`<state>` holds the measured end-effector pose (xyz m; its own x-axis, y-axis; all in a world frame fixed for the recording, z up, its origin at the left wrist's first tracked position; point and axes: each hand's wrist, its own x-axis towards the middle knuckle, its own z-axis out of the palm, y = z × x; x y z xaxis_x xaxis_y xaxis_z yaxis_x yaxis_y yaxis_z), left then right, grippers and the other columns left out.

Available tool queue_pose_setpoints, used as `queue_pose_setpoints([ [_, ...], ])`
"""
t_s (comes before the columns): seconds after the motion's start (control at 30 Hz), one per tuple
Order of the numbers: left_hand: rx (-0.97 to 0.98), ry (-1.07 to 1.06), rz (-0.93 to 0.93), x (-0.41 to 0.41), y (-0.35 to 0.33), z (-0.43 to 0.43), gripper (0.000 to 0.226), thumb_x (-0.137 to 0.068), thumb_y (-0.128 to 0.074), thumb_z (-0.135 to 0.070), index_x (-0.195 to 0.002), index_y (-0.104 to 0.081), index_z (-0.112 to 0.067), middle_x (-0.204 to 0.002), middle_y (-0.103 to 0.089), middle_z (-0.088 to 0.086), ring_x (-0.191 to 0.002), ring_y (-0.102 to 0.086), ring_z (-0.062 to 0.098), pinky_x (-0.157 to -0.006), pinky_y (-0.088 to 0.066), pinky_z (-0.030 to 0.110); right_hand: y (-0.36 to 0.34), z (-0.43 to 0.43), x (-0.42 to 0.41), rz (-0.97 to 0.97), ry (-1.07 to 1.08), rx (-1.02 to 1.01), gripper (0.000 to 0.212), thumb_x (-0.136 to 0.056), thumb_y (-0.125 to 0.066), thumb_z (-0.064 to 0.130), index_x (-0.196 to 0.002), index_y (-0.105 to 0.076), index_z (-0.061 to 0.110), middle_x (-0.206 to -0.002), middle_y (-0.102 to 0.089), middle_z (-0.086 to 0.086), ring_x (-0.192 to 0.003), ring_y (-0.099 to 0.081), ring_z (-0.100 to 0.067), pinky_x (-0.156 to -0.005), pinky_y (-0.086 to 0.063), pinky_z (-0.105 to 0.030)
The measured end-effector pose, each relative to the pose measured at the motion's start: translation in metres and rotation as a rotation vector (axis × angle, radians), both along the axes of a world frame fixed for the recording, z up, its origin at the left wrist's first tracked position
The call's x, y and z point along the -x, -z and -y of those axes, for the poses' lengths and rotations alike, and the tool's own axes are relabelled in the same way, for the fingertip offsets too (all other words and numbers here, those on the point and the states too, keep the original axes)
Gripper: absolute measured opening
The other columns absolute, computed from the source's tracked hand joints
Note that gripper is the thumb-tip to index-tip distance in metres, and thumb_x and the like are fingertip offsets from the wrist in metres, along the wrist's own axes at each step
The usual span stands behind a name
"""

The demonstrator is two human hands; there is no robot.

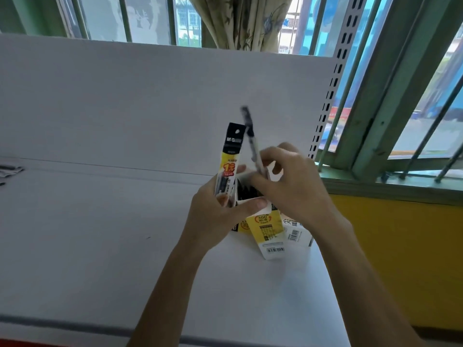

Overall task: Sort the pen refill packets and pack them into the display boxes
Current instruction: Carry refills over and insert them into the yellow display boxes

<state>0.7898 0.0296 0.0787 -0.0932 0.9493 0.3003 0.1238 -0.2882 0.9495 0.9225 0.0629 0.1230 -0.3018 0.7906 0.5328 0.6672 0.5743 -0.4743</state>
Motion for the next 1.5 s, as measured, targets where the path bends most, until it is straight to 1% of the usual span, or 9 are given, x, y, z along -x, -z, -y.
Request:
queue_pose_setpoints([
  [0.1, 0.013, -0.053, -0.013, 0.002, 0.001, -0.002, 0.055, -0.066, -0.079, -0.022, -0.116, -0.058, -0.022, -0.088, -0.069, -0.010, -0.074, -0.067, -0.003, -0.057, -0.048, 0.009, -0.004, 0.003, -0.007, -0.158, -0.127, 0.160, 0.070, -0.069, -0.066, 0.061, -0.127, -0.048, 0.028, -0.115, -0.051, 0.014, -0.101, -0.050, 0.002, -0.075, -0.040, -0.012],
  [0.23, -0.006, -0.027, 0.032, 0.006, 0.003, -0.003, 0.049, -0.072, -0.075, -0.016, -0.116, -0.056, -0.028, -0.091, -0.068, -0.009, -0.073, -0.068, 0.000, -0.055, -0.049, 0.012, 0.010, -0.002, -0.026, -0.100, -0.263, 0.415, 0.090, -0.055, -0.066, 0.057, -0.135, -0.033, 0.036, -0.129, -0.048, 0.018, -0.120, -0.043, 0.003, -0.097, -0.039, -0.025],
  [0.33, 0.057, -0.099, 0.164, 0.003, 0.001, -0.004, 0.010, -0.091, -0.054, -0.022, -0.098, -0.059, -0.028, -0.069, -0.065, -0.011, -0.052, -0.062, 0.001, -0.048, -0.046, 0.013, 0.032, -0.008, -0.025, 0.001, -0.276, 0.545, 0.073, -0.062, -0.076, 0.032, -0.126, -0.041, 0.038, -0.115, -0.060, 0.013, -0.110, -0.055, -0.006, -0.093, -0.048, -0.039],
  [0.4, 0.064, -0.218, 0.380, 0.009, 0.000, -0.005, 0.025, -0.097, -0.035, -0.015, -0.084, -0.056, -0.019, -0.051, -0.051, -0.008, -0.036, -0.043, 0.003, -0.049, -0.041, 0.017, 0.036, -0.011, -0.023, -0.034, -0.218, 0.497, 0.061, -0.067, -0.077, 0.020, -0.119, -0.047, 0.032, -0.110, -0.062, 0.011, -0.105, -0.057, -0.008, -0.087, -0.052, -0.040],
  [0.53, -0.181, -0.502, 0.744, 0.038, -0.021, 0.009, 0.027, -0.093, -0.031, -0.009, -0.078, -0.051, -0.018, -0.070, -0.057, -0.007, -0.061, -0.054, 0.005, -0.068, -0.046, 0.020, 0.035, -0.013, -0.021, 0.005, -0.228, 0.488, 0.060, -0.068, -0.077, 0.021, -0.117, -0.047, 0.034, -0.108, -0.062, 0.012, -0.099, -0.059, -0.006, -0.083, -0.054, -0.035],
  [0.77, -0.499, -0.559, 0.463, 0.034, -0.039, 0.025, 0.018, -0.095, -0.032, -0.021, -0.094, -0.049, -0.027, -0.077, -0.046, -0.007, -0.066, -0.051, -0.003, -0.058, -0.043, 0.015, 0.040, -0.011, -0.011, 0.040, -0.262, 0.425, 0.056, -0.069, -0.076, 0.023, -0.111, -0.045, 0.042, -0.098, -0.059, 0.021, -0.091, -0.057, -0.002, -0.078, -0.049, -0.025],
  [1.17, -0.234, -0.435, 0.222, 0.018, -0.011, 0.010, 0.022, -0.099, -0.038, -0.013, -0.084, -0.054, -0.010, -0.075, -0.065, -0.029, -0.066, -0.065, 0.001, -0.063, -0.056, 0.023, 0.040, -0.008, -0.008, 0.056, -0.274, 0.412, 0.059, -0.070, -0.076, 0.023, -0.119, -0.046, 0.037, -0.104, -0.061, 0.015, -0.094, -0.056, -0.004, -0.080, -0.050, -0.023],
  [1.3, -0.208, -0.458, 0.085, 0.018, -0.006, 0.011, 0.012, -0.094, -0.049, -0.017, -0.103, -0.057, -0.013, -0.071, -0.065, -0.029, -0.060, -0.064, 0.002, -0.064, -0.055, 0.026, 0.037, -0.009, -0.009, 0.053, -0.272, 0.423, 0.058, -0.071, -0.076, 0.022, -0.117, -0.046, 0.037, -0.100, -0.059, 0.018, -0.093, -0.056, -0.002, -0.077, -0.049, -0.019],
  [1.5, -0.139, -0.577, -0.269, 0.026, -0.004, 0.014, 0.065, -0.074, -0.062, -0.054, -0.128, -0.043, -0.023, -0.107, -0.055, -0.014, -0.088, -0.056, 0.000, -0.065, -0.040, 0.006, 0.036, -0.007, -0.006, 0.074, -0.260, 0.417, 0.057, -0.072, -0.076, 0.022, -0.117, -0.045, 0.037, -0.092, -0.053, 0.025, -0.087, -0.054, 0.002, -0.059, -0.043, -0.005],
])
